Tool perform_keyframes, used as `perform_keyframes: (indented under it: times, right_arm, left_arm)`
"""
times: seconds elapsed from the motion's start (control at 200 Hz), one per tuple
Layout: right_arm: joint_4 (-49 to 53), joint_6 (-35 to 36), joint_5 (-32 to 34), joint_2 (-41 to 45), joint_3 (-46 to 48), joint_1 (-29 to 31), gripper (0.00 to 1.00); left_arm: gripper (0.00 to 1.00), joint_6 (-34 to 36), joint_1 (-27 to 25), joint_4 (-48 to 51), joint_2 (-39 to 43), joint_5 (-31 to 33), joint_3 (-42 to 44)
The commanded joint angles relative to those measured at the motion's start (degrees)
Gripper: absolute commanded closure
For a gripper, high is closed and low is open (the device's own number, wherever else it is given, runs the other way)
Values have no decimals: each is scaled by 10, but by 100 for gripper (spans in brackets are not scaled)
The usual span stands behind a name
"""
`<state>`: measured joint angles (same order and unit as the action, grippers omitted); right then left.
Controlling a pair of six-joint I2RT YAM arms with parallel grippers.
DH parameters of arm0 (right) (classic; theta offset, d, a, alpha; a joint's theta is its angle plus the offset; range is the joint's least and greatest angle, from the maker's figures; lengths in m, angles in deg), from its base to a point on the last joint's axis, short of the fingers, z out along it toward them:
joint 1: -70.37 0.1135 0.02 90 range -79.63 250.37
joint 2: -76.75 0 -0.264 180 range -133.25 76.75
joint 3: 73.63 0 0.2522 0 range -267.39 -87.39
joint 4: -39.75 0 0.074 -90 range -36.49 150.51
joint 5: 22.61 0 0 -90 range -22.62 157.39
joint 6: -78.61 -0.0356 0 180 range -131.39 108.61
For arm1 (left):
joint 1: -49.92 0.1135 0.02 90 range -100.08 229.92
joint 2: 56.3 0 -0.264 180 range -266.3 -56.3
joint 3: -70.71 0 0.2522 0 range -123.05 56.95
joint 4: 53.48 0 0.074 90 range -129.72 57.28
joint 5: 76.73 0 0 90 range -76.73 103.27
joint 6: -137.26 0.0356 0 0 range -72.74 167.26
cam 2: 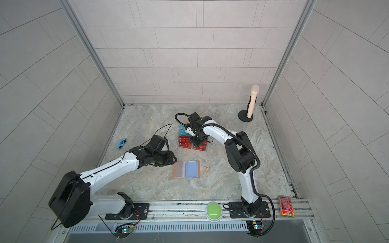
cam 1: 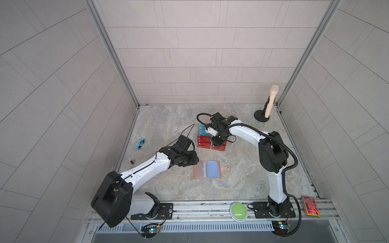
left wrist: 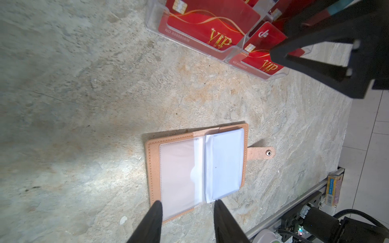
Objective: Put the credit cards into the card holder
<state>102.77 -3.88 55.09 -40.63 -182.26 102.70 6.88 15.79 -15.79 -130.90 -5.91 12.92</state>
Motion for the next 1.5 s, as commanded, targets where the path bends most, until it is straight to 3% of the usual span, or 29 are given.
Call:
perform_keyframes:
  times: [0.0, 0.506, 0.926, 1.497]
  right_arm:
    - [6, 13, 11, -3, 8, 5, 64]
    - [22, 22, 27, -7, -6, 8, 80]
    - [33, 37, 25, -15, -16, 8, 84]
    - [52, 53, 17, 6, -38, 14, 98]
  left_arm:
    - [56, 12, 5, 11, 0, 11, -15]
    - [56, 12, 5, 12, 0, 10, -9]
    - [55, 18, 5, 22, 3, 14, -10]
    - [55, 19, 6, 38, 10, 13, -25]
